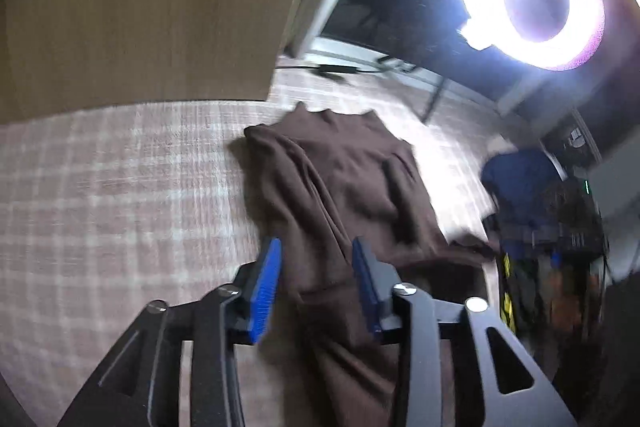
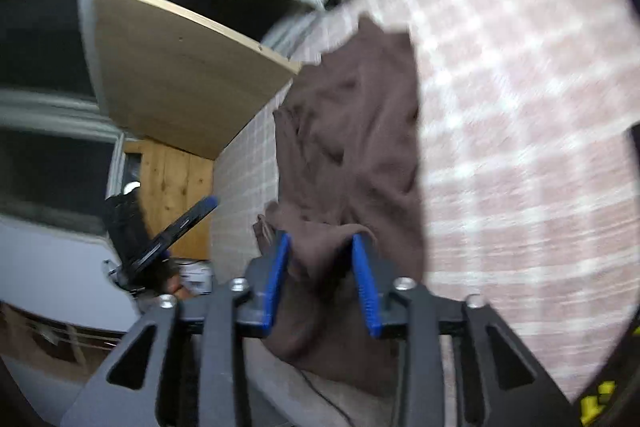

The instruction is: Fold clothes

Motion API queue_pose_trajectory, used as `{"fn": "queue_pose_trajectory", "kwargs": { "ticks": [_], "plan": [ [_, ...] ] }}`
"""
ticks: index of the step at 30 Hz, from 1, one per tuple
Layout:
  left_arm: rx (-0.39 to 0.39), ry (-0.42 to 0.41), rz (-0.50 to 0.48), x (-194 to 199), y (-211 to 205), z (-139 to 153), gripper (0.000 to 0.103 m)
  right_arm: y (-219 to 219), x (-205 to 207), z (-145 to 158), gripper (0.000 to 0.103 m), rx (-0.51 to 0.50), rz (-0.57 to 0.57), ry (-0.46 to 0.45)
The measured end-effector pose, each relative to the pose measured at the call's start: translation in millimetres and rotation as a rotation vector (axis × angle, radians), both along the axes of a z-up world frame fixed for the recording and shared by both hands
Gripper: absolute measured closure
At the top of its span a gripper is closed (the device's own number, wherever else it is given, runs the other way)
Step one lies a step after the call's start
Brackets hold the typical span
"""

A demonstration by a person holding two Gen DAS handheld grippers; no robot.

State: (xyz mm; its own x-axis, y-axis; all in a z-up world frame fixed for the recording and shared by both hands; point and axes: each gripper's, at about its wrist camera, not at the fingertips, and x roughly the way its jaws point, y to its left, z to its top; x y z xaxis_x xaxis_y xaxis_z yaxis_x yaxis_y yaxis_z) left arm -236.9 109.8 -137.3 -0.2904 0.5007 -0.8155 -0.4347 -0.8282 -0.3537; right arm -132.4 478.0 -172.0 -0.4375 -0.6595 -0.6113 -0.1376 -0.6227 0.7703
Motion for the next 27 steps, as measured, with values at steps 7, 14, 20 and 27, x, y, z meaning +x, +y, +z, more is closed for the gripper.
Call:
{"fn": "queue_pose_trajectory", "kwargs": {
  "ticks": [7,14,20,27],
  "plan": [
    [-0.067,-0.064,-0.145,91.3,-7.6,-33.1,0.061,11.6,41.7,33.0,0.053,0.132,-0.015,0.104],
    [0.052,-0.138,-0.169,93.5,-6.8,-58.8,0.06,-65.3,81.3,-12.6,0.053,0.302,0.134,0.07],
    [0.144,-0.195,-0.165,88.3,-8.5,-70.6,0.088,-87.4,71.5,-34.3,0.068,0.322,0.169,0.054],
    [0.12,-0.158,-0.218,109.2,-17.4,-46.5,0.097,-79.8,95.6,-9.7,0.078,0.285,0.234,0.063]
  ]
}}
